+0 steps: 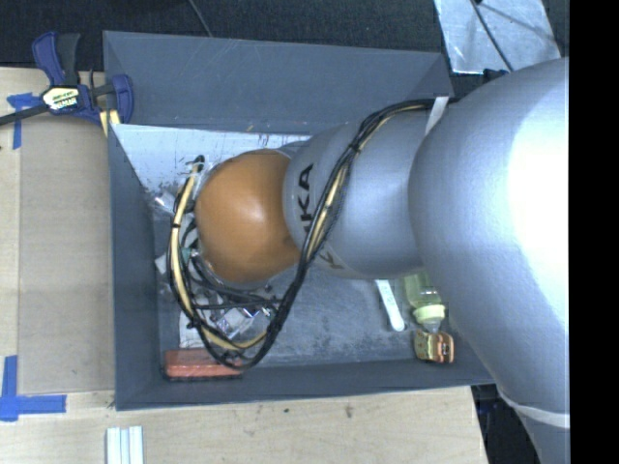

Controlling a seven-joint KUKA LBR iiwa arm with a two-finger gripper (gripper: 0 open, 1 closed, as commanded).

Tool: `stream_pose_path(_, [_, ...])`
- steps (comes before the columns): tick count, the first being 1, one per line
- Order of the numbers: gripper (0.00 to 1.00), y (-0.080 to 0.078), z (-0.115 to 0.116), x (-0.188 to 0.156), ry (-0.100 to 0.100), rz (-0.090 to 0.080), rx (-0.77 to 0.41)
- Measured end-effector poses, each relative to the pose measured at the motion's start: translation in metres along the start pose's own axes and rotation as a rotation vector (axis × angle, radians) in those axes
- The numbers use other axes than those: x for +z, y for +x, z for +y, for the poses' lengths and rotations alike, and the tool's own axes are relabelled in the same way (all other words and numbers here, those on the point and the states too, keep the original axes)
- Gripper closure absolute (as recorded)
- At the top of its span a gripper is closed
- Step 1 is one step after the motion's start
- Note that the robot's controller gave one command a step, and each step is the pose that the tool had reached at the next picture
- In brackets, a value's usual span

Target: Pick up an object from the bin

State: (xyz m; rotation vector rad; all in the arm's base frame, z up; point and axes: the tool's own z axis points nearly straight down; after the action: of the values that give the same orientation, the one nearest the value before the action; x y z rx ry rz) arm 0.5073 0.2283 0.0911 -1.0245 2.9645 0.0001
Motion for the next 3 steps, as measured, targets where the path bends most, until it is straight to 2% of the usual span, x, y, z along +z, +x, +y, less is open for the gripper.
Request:
stream_pose_path(1, [1.0,-0.0145,-0.0077,0.0205,-0.002,0.0,-0.202])
stream_pose_path(3, [1.0,-0.0135,-0.0075,0.0172,-0.003,0.002,-0.202])
